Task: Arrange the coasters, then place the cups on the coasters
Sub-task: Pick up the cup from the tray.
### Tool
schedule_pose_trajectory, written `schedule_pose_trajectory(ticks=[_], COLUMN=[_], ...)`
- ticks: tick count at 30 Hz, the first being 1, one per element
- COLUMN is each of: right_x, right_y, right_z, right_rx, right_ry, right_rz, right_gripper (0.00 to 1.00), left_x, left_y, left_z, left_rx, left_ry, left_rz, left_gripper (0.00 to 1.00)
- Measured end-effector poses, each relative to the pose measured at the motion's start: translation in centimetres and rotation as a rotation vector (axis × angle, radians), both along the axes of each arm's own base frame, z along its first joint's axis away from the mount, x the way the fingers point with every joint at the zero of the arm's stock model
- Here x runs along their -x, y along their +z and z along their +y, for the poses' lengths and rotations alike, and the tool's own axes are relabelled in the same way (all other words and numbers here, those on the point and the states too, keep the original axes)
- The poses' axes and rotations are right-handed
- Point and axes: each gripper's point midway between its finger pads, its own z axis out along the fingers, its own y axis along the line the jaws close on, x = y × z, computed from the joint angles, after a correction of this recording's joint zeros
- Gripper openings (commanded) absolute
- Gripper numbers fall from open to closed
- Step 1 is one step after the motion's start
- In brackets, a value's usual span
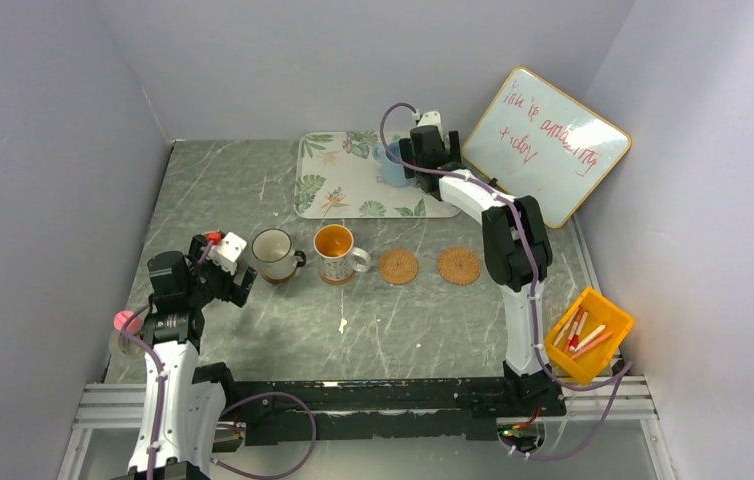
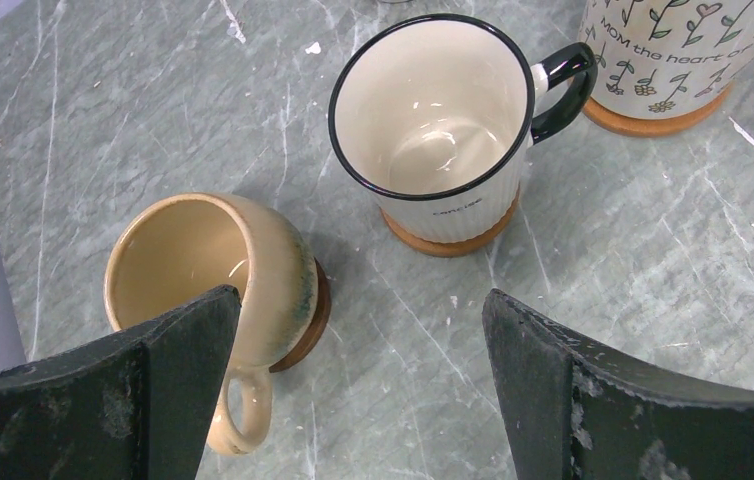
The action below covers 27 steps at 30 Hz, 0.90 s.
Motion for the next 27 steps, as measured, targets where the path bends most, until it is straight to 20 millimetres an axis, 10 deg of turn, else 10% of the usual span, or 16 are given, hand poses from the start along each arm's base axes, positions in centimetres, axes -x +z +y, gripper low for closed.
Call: schedule_pose_trajectory(ticks=[27], right_x=[2.2], right_y=[-3.7], right_z=[-3.4], right_rx=[-0.077], right_ry=[0.046], right_rz=[0.115], right_gripper=[0.91], left_x=[0.0], left_y=[0.0], left_z=[0.0], left_rx=[0.000], left_ry=[0.001], left_rz=[0.000], left_gripper=[0.96])
